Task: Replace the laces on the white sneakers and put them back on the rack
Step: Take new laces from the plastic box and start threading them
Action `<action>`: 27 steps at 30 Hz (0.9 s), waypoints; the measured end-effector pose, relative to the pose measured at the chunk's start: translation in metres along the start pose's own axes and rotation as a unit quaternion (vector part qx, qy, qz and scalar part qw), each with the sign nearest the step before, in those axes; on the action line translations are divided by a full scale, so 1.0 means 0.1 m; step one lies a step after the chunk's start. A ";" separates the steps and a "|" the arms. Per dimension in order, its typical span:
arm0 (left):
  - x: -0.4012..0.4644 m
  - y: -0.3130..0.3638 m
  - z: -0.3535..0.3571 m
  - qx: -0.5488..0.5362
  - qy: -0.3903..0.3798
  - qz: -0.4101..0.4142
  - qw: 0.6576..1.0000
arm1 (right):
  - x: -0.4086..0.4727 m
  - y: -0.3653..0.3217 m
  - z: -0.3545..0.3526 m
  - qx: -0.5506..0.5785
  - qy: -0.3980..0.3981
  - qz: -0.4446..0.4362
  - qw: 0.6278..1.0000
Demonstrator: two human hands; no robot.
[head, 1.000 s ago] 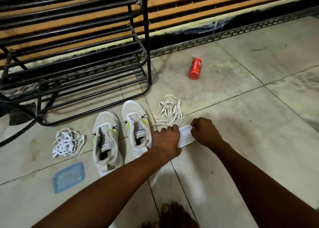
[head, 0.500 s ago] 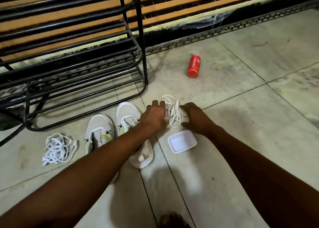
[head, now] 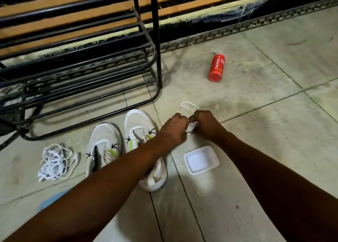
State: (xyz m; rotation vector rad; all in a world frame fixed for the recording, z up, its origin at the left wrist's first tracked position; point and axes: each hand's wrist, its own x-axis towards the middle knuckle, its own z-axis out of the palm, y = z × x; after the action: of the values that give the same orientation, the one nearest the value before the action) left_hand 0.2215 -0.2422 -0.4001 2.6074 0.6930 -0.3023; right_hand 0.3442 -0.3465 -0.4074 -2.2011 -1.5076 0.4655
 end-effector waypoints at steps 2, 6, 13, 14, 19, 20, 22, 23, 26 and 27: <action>-0.03 -0.05 0.00 -0.021 -0.007 0.000 1.000 | -0.04 0.00 -0.06 0.024 0.005 -0.016 1.000; -0.13 -0.08 -0.07 -0.061 0.004 0.010 0.998 | -0.19 -0.12 -0.22 0.078 0.043 0.003 0.996; -0.52 0.12 -0.22 -0.142 0.015 0.006 0.990 | -0.78 -0.28 -0.56 0.152 0.058 0.090 0.983; -0.59 0.15 -0.16 -0.143 0.012 0.005 0.990 | -0.87 -0.29 -0.56 0.150 0.044 0.091 0.983; -0.84 0.26 0.12 -0.137 -0.027 0.020 0.990 | -1.14 -0.36 -0.22 0.045 0.014 0.080 0.996; -0.87 0.28 0.10 -0.140 -0.014 0.024 0.990 | -1.14 -0.36 -0.11 0.015 0.003 0.091 0.996; -0.91 0.27 0.09 -0.157 0.033 0.021 0.987 | -1.10 -0.37 0.06 -0.037 0.006 0.090 0.995; -0.93 0.25 0.09 -0.166 0.052 0.015 0.985 | -1.08 -0.38 0.11 -0.053 0.008 0.088 0.995; -1.02 0.15 0.16 -0.171 0.076 -0.002 0.982 | -1.03 -0.39 0.10 -0.044 -0.021 0.104 0.993; -1.05 0.13 0.18 -0.161 0.073 0.000 0.984 | -1.04 -0.39 0.06 -0.036 -0.046 0.108 0.992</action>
State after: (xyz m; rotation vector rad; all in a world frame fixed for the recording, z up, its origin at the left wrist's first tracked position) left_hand 0.1373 -0.3052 -0.3795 2.3347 0.7235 0.0052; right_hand 0.2734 -0.4303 -0.3890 -2.4421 -1.3567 0.5977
